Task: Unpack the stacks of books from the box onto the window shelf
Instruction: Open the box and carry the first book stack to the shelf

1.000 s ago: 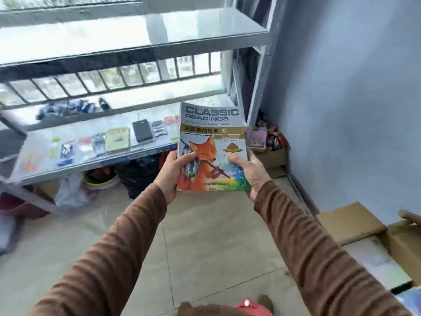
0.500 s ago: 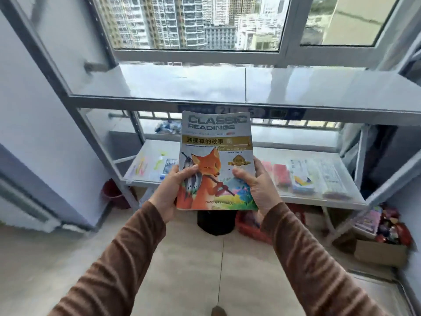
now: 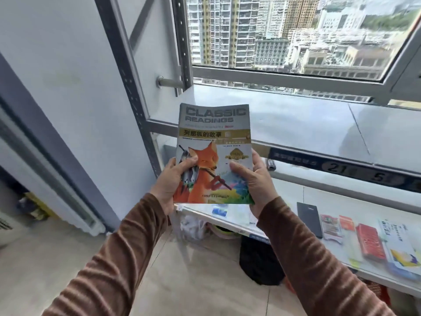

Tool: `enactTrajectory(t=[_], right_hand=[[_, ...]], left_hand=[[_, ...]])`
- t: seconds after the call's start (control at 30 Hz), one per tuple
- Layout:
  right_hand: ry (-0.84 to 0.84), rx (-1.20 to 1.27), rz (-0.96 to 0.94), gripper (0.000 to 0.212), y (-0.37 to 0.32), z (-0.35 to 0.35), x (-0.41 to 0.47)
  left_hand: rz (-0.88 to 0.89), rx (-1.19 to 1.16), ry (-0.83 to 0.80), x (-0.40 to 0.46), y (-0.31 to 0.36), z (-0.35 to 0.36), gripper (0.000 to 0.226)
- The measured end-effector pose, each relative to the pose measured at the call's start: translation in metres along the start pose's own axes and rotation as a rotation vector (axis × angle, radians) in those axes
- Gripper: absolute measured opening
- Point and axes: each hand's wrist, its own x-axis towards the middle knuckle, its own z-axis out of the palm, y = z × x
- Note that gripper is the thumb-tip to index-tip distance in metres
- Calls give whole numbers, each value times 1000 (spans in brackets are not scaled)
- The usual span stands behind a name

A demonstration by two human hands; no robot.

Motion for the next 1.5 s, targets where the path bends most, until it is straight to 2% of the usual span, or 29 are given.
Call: enactTrajectory(t=[0.13, 0.23, 0.47, 0.6, 0.7, 0.77, 0.83, 0.93, 1.13, 1.3, 1.4, 1.5], right_hand=[[16, 18, -11, 46, 8, 37, 55], [50, 19, -51, 44, 6, 54, 89], [162, -18, -148, 52, -13, 62, 172], [160, -82, -231, 52, -25, 57, 230], [101, -148, -297, 46, -37, 49, 271], [50, -190, -315, 47, -43, 46, 291], [16, -230, -345, 48, -46, 44, 309], [1, -282, -383, 48, -43, 41, 326], [18, -362, -375, 45, -28, 33, 331], [16, -582, -279, 60, -21, 24, 331], [-5, -673, -227, 65, -22, 11, 333], [9, -628, -236, 62, -23, 10, 336]], left_hand=[[1, 17, -48, 62, 33, -34, 53], [-19, 36, -103, 104, 54, -44, 53], [7, 30, -222, 200, 88, -28, 53], [72, -13, -290, 253, 105, -16, 55], [156, -20, -315, 290, 116, -10, 48], [250, 33, -341, 311, 125, -11, 41], [347, 112, -356, 327, 136, -13, 44], [453, 228, -354, 348, 142, -17, 53], [437, 259, -444, 364, 129, -22, 54], [433, 462, -503, 370, 119, -37, 65], [404, 523, -473, 377, 106, -44, 56], [412, 566, -450, 384, 106, -44, 54]])
